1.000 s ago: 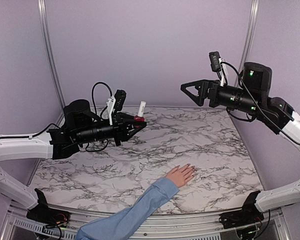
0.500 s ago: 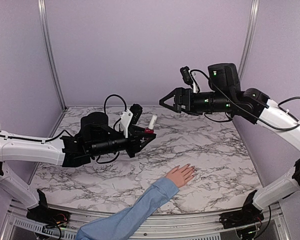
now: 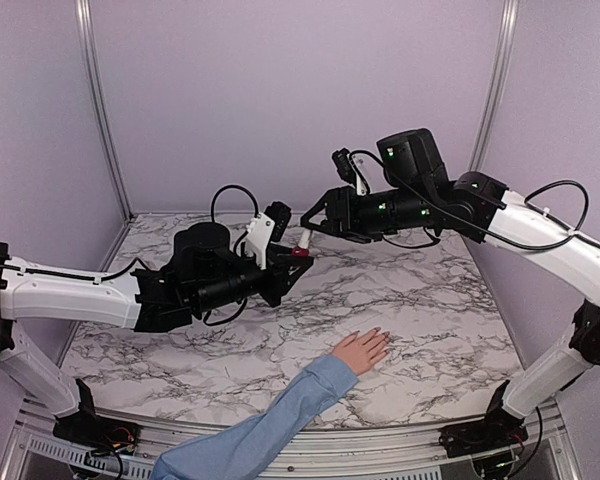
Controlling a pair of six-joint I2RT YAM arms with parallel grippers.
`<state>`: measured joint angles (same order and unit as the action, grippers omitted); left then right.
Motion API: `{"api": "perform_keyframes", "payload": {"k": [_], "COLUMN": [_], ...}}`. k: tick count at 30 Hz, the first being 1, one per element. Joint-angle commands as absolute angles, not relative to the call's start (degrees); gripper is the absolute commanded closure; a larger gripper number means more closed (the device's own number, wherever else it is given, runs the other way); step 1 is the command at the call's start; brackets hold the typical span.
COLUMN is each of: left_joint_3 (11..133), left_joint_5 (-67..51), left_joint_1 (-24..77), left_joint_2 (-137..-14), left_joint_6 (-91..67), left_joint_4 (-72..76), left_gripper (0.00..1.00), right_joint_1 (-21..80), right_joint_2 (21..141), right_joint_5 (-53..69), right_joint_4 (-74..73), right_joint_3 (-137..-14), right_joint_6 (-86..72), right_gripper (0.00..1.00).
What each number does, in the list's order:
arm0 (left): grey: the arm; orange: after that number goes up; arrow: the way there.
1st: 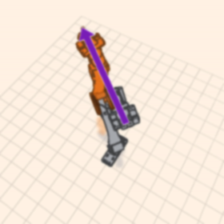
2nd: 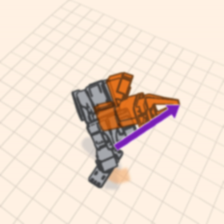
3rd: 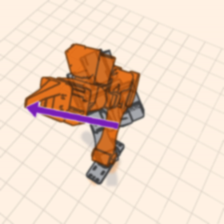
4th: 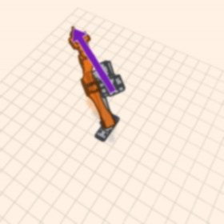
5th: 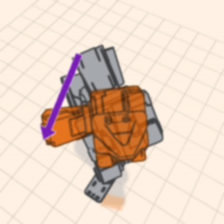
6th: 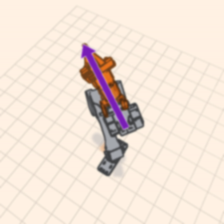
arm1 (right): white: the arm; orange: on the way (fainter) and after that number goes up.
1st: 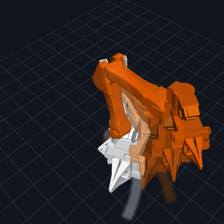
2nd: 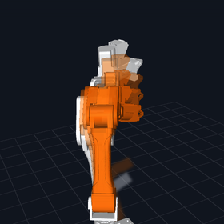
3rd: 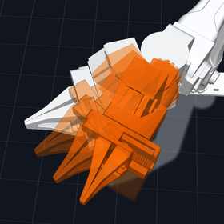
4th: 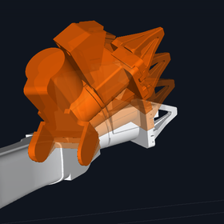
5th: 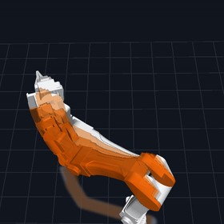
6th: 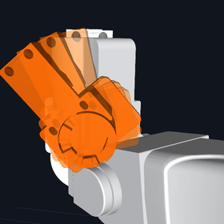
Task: Paint the nails
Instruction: Unscrew the nail polish bottle cap from the nail polish bottle.
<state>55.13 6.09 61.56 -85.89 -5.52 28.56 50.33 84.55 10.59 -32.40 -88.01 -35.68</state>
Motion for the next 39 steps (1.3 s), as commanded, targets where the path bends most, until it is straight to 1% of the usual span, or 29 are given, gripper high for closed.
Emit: {"api": "perform_keyframes", "payload": {"k": [1,4,10,15,21,22,24,25,26,31,36,39], "left_joint_3": [57.62,57.87,58.18,57.97,58.35,58.36,58.44,58.49,58.57,59.14,59.24,59.30], "left_joint_5": [8.71,8.99,9.62,8.20,7.38,7.27,7.31,7.30,7.27,6.82,6.53,5.18], "left_joint_1": [61.94,61.96,61.96,61.96,61.96,61.96,61.96,61.96,61.96,62.20,62.31,62.31], "left_joint_2": [-86.97,-87.35,-87.30,-86.99,-86.86,-86.78,-86.87,-86.92,-86.93,-87.57,-87.58,-87.33], "left_joint_6": [-4.22,-4.46,-5.22,-5.62,-5.56,-5.42,-5.37,-5.36,-5.36,-5.54,-5.76,-5.92], "left_joint_4": [29.35,29.35,29.25,29.26,29.21,29.18,29.17,29.18,29.08,29.00,28.93,29.09], "left_gripper": [1.00,1.00,1.00,1.00,1.00,1.00,1.00,1.00,1.00,1.00,1.00,1.00], "right_joint_1": [50.73,50.77,50.80,50.80,50.79,50.80,50.80,50.78,50.77,50.77,50.76,50.76], "right_joint_2": [84.66,84.90,85.40,86.15,86.05,85.97,85.92,86.00,86.11,86.61,85.88,85.63], "right_joint_5": [12.04,12.92,14.16,15.38,15.57,15.37,15.06,14.99,14.95,14.88,14.58,15.28], "right_joint_4": [-31.15,-30.55,-29.56,-29.14,-29.53,-29.64,-29.78,-29.72,-29.62,-29.34,-29.01,-28.76], "right_joint_3": [-88.51,-88.30,-87.98,-88.45,-88.82,-88.85,-88.86,-88.90,-88.93,-88.95,-88.51,-88.51], "right_joint_6": [-37.01,-37.12,-37.14,-36.47,-35.44,-35.38,-35.42,-35.50,-35.57,-35.86,-35.48,-33.90], "right_gripper": [0.51,0.61,0.72,0.86,0.92,0.90,0.77,0.73,0.73,0.77,0.87,0.91]}}
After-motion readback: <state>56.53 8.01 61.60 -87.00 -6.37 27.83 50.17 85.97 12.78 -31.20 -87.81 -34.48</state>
